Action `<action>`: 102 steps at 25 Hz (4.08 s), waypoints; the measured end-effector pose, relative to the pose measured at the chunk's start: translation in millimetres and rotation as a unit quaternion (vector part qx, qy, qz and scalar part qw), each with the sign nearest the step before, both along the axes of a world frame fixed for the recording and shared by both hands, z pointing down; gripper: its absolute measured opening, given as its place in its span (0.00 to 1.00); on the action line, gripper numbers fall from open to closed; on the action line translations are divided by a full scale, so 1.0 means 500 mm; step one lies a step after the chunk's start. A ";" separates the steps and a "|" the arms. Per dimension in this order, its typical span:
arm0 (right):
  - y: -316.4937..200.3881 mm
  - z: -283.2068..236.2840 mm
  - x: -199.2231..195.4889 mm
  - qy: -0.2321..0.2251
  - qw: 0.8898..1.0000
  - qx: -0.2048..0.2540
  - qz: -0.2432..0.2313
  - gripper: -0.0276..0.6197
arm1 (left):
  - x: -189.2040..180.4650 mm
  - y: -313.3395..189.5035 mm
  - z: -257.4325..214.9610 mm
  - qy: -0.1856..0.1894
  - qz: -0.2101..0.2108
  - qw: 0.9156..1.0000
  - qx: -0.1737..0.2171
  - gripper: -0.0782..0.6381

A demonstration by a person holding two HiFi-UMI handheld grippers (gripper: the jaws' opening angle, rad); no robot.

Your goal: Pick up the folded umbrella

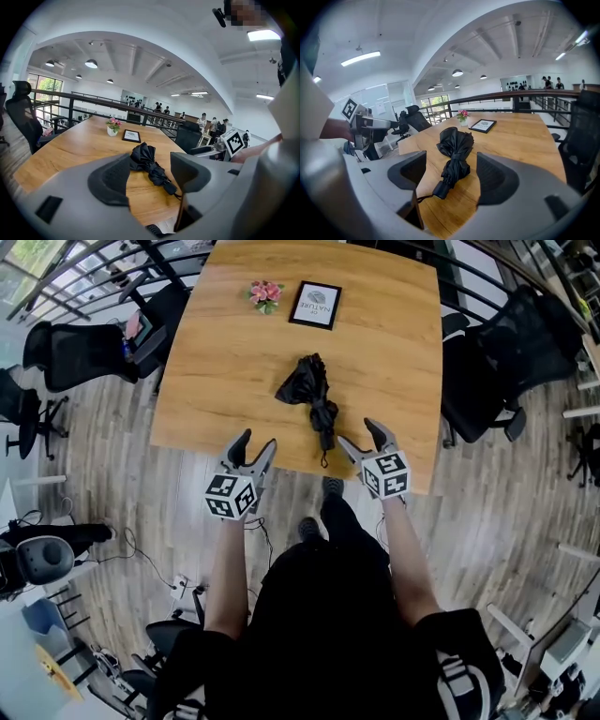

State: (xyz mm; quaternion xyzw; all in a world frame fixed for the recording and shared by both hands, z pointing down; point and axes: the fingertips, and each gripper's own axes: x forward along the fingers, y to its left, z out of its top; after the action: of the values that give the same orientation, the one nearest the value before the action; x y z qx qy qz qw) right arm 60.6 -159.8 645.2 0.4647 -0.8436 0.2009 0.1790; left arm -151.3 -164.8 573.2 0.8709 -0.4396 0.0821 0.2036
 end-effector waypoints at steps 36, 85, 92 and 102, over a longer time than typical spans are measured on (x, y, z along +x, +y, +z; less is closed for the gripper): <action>-0.195 0.175 -0.114 0.002 0.994 -0.095 -0.051 0.58 | -0.059 -0.194 0.100 0.017 -0.044 0.996 -0.069 0.49; -0.192 0.259 -0.173 0.063 0.983 -0.170 -0.037 0.44 | -0.080 -0.287 0.087 -0.011 0.038 0.996 -0.078 0.49; -0.247 0.166 -0.118 0.053 0.991 -0.121 -0.018 0.44 | -0.057 -0.280 0.054 -0.006 0.031 0.998 -0.058 0.49; -0.302 0.051 -0.048 0.056 0.997 -0.055 -0.012 0.44 | -0.031 -0.286 -0.003 0.011 0.004 1.000 -0.015 0.49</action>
State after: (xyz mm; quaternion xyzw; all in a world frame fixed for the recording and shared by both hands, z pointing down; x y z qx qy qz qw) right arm 36.8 -310.8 670.7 0.4546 -0.8255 0.2180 0.2536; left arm -166.7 -307.8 571.9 0.8704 -0.4323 0.0799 0.2215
